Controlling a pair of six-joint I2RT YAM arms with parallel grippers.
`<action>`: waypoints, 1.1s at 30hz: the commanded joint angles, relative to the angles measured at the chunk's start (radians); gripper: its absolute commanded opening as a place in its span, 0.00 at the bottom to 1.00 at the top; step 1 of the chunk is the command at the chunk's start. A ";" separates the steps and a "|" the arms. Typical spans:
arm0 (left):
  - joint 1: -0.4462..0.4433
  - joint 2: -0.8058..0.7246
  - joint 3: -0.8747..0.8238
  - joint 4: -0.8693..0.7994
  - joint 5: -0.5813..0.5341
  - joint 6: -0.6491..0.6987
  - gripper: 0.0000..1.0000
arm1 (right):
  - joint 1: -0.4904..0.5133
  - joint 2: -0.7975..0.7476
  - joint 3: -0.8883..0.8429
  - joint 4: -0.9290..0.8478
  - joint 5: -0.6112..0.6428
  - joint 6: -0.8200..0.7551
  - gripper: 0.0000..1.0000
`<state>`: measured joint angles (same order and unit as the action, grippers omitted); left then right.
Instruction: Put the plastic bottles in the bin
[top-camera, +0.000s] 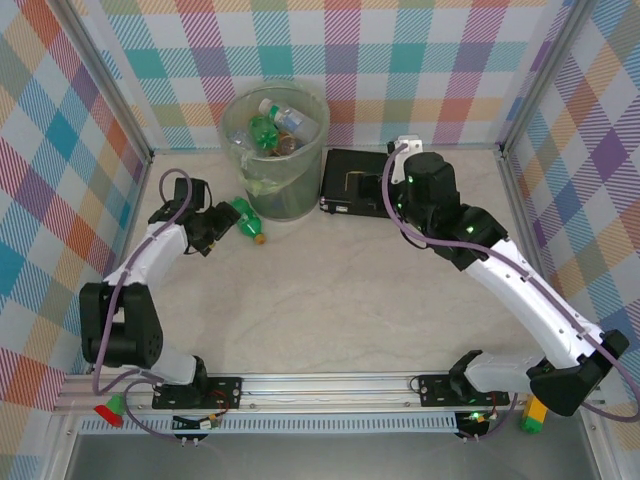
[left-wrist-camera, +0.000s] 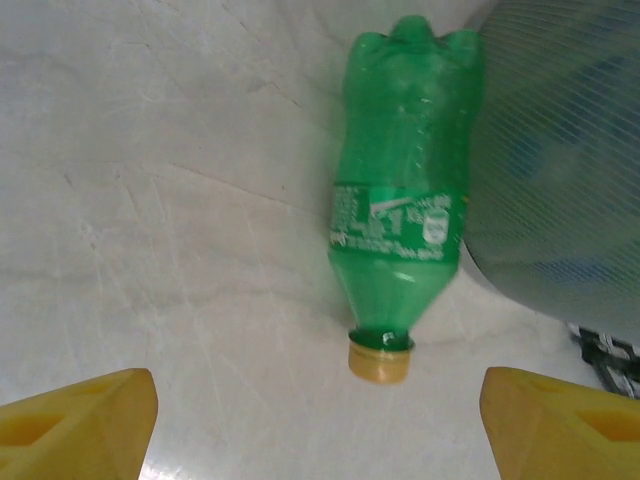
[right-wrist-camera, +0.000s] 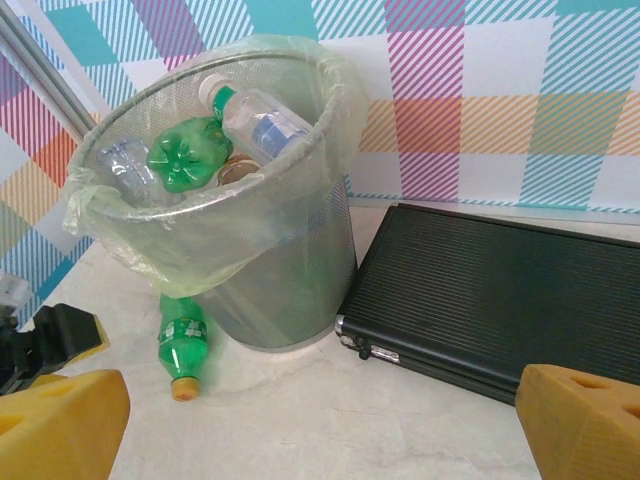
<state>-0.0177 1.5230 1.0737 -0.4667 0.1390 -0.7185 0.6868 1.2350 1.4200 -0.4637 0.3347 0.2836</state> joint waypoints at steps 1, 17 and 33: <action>0.026 0.070 0.014 0.108 0.100 -0.012 0.84 | -0.006 -0.008 -0.007 0.024 -0.012 -0.021 0.99; 0.078 0.377 0.201 0.240 0.243 -0.032 0.83 | -0.032 0.070 0.056 -0.007 0.015 -0.006 0.99; 0.076 0.498 0.245 0.199 0.256 0.010 0.72 | -0.053 0.096 0.078 -0.020 -0.005 0.005 0.99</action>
<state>0.0505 1.9976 1.3006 -0.2359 0.3943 -0.7357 0.6403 1.3308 1.4643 -0.4850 0.3386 0.2771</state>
